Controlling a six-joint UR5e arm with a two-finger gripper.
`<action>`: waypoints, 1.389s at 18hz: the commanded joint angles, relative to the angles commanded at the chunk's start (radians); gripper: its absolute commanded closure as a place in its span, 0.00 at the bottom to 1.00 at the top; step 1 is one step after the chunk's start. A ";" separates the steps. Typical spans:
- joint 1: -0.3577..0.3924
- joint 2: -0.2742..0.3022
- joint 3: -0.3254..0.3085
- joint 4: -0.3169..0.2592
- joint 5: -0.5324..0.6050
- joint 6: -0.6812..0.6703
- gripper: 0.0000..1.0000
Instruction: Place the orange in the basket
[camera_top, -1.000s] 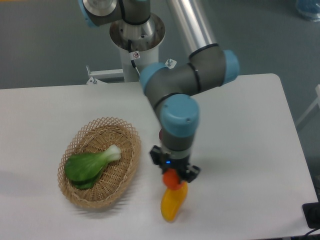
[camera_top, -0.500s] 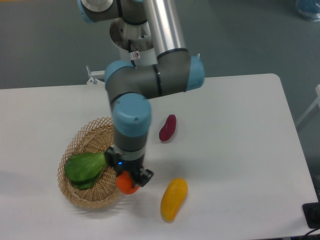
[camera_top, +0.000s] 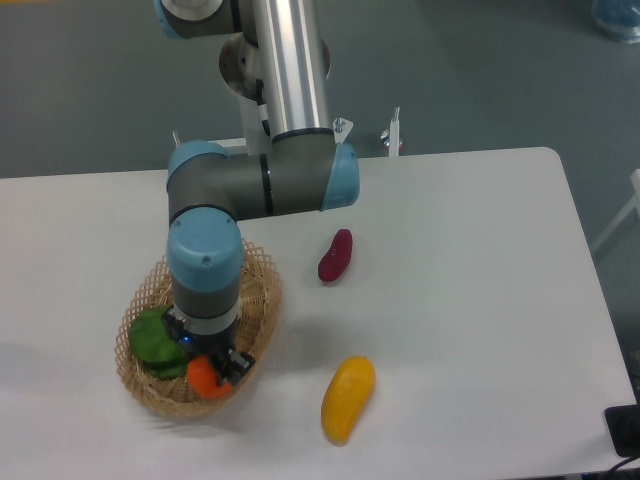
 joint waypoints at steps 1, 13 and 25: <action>0.000 0.002 -0.002 0.000 -0.002 0.000 0.00; 0.167 0.038 0.014 0.075 0.003 0.041 0.00; 0.455 0.069 -0.006 0.009 0.101 0.403 0.00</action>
